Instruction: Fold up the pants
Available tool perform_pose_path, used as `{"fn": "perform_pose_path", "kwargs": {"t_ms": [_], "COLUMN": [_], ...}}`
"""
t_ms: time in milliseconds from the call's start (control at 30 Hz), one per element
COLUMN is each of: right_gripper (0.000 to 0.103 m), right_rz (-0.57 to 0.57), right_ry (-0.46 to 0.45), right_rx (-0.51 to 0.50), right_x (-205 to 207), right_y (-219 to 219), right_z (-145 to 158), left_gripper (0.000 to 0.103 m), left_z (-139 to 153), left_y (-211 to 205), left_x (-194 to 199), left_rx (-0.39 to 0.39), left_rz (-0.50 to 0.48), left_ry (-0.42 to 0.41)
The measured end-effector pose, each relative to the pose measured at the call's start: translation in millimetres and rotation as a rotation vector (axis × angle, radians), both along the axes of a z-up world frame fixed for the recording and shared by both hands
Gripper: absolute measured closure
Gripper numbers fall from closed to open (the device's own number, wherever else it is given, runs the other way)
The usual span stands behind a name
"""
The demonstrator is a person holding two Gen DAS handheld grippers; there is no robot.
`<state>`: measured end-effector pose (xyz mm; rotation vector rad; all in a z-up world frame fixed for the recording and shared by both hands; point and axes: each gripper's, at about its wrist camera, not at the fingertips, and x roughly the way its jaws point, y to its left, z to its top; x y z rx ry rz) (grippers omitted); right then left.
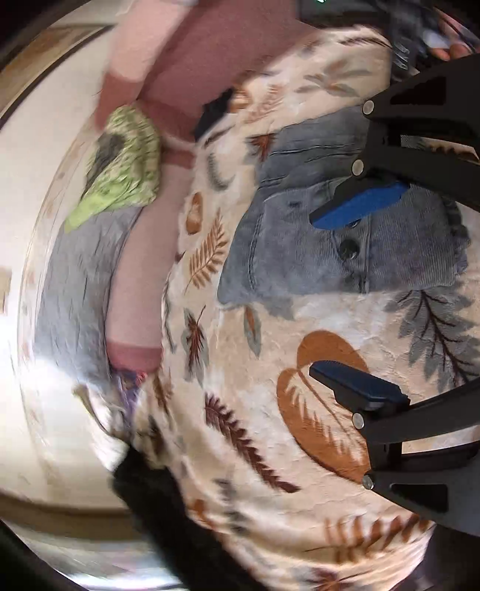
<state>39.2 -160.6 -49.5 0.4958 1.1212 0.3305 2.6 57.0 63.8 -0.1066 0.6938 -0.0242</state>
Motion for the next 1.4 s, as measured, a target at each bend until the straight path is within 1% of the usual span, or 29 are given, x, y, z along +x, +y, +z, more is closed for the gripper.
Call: {"fn": "perform_pose_path", "kwargs": {"t_ms": [67, 100, 133, 200, 267, 333, 400, 467, 500, 533, 600, 633, 667, 700, 800, 833, 867, 933, 967, 1000, 1067, 1100, 1167, 1233, 1267, 1300, 1333, 1367, 1400], "right_gripper": [0.091, 0.09, 0.089, 0.086, 0.083, 0.081, 0.072, 0.063, 0.059, 0.059, 0.059, 0.062, 0.067, 0.07, 0.07, 0.07, 0.07, 0.07, 0.069, 0.068, 0.067, 0.063, 0.058, 0.056, 0.052, 0.05, 0.05, 0.052, 0.052], "right_rz": [0.025, 0.037, 0.043, 0.022, -0.026, -0.06, -0.033, -0.012, 0.008, 0.017, 0.03, 0.047, 0.045, 0.039, 0.066, 0.075, 0.081, 0.094, 0.092, 0.09, 0.096, 0.097, 0.102, 0.11, 0.113, 0.102, 0.078, 0.073, 0.058], "right_ry": [0.023, 0.04, 0.058, 0.054, 0.014, -0.048, -0.093, -0.104, -0.092, -0.068, 0.053, 0.136, 0.111, 0.066, 0.08, 0.087, 0.098, 0.139, 0.144, 0.131, 0.053, 0.023, -0.003, -0.008, 0.013, 0.072, 0.19, 0.205, 0.17], "right_rx": [0.003, 0.004, 0.011, 0.011, 0.008, 0.037, 0.105, 0.163, 0.186, 0.192, 0.118, 0.079, 0.101, 0.097, 0.067, 0.062, 0.064, 0.07, 0.068, 0.066, 0.077, 0.09, 0.131, 0.172, 0.165, 0.14, 0.087, 0.112, 0.161], "right_x": [2, 2, 2, -1, -6, -6, 6, 21, 29, 32, 38, 37, 33, 28, 29, 32, 34, 38, 40, 43, 56, 65, 89, 120, 129, 142, 153, 155, 151], "right_y": [-2, -5, -9, -24, -37, -48, -47, -36, -29, -23, -7, -3, -4, -7, -6, -3, -1, -2, 0, -1, 1, 0, 4, 10, 8, 9, 8, 5, -1], "right_z": [4, 4, 6, 17, 34, 58, 81, 88, 82, 74, 34, 2, -9, -6, 0, 0, 0, 6, 11, 19, 42, 52, 62, 54, 43, 23, -12, -29, -28], "left_gripper": [0.026, 0.026, 0.026, 0.026, 0.026, 0.026, 0.026, 0.026, 0.026, 0.026, 0.026, 0.026, 0.026, 0.026, 0.026, 0.026, 0.025, 0.025, 0.025, 0.025, 0.025, 0.025, 0.025, 0.025, 0.025, 0.025, 0.024, 0.024, 0.024], "left_z": [-29, -38, -36, -32, -34, -33, -33, -33, -33, -34, -34, -33, -29, -22, 6, 8, 2, -34, -41, -37, -34, -35, -36, -36, -37, -37, -37, -38, -38], "left_y": [-26, -33, -34, -37, -34, -31, -31, -31, -30, -30, -28, -26, -22, -18, -1, -1, -5, -23, -24, -25, -30, -31, -28, -25, -24, -23, -21, -21, -20], "left_x": [11, 8, 4, 4, 4, 5, 5, 6, 6, 6, 5, 4, 3, 2, -8, -7, 1, 20, 16, 13, 12, 11, 12, 15, 15, 15, 15, 15, 16], "left_rx": [0.169, 0.239, 0.25, 0.286, 0.268, 0.246, 0.245, 0.245, 0.243, 0.239, 0.221, 0.205, 0.175, 0.139, 0.014, 0.006, 0.029, 0.125, 0.136, 0.14, 0.183, 0.188, 0.15, 0.135, 0.126, 0.12, 0.118, 0.112, 0.104], "left_rz": [-0.069, -0.057, -0.053, -0.063, -0.059, -0.054, -0.054, -0.055, -0.056, -0.057, -0.061, -0.068, -0.078, -0.083, -0.029, -0.026, -0.033, -0.089, -0.069, -0.058, -0.074, -0.077, -0.067, -0.071, -0.071, -0.071, -0.071, -0.074, -0.07], "left_ry": [0.141, 0.112, 0.078, 0.084, 0.084, 0.091, 0.092, 0.09, 0.089, 0.088, 0.087, 0.085, 0.084, 0.078, -0.055, -0.054, -0.003, 0.183, 0.152, 0.127, 0.124, 0.119, 0.131, 0.138, 0.138, 0.138, 0.136, 0.134, 0.136]}}
